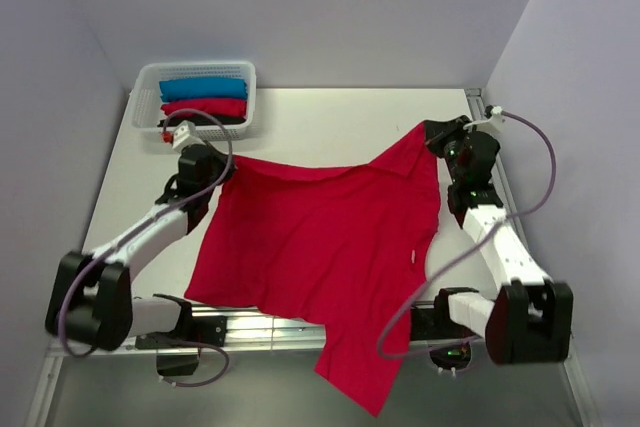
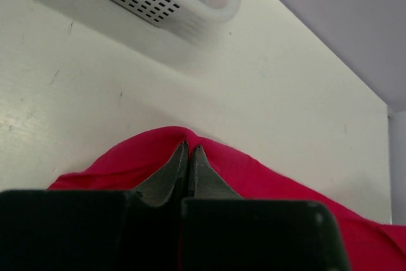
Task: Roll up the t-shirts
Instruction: Flatten the tshirt
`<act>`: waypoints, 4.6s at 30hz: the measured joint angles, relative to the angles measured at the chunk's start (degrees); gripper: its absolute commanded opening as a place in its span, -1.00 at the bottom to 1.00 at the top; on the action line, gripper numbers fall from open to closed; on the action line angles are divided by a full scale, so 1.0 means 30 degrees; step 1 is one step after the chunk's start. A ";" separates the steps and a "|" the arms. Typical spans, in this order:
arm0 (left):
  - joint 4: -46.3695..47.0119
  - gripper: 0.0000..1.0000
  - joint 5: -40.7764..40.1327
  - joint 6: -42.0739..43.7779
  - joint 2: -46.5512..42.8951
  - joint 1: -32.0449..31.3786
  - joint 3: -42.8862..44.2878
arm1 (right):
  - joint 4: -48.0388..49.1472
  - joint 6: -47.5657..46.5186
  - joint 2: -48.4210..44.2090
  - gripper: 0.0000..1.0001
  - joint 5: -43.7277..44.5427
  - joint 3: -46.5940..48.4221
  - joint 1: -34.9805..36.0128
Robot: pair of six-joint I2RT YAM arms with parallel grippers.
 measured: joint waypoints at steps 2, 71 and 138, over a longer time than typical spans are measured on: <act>0.0670 -0.99 -0.0124 -0.0036 0.2463 0.0007 0.1035 | 0.0801 0.0124 0.1989 -1.00 0.0284 0.0226 -0.0226; -0.2790 -0.25 0.2645 0.2397 1.5169 0.1166 1.5096 | -0.0328 0.1093 0.8939 -0.42 -0.2426 0.0233 0.0423; -0.4240 0.14 0.2426 0.1734 0.3803 -0.0335 0.6069 | -0.6615 0.4575 1.7544 -0.74 0.0743 0.8867 -0.0539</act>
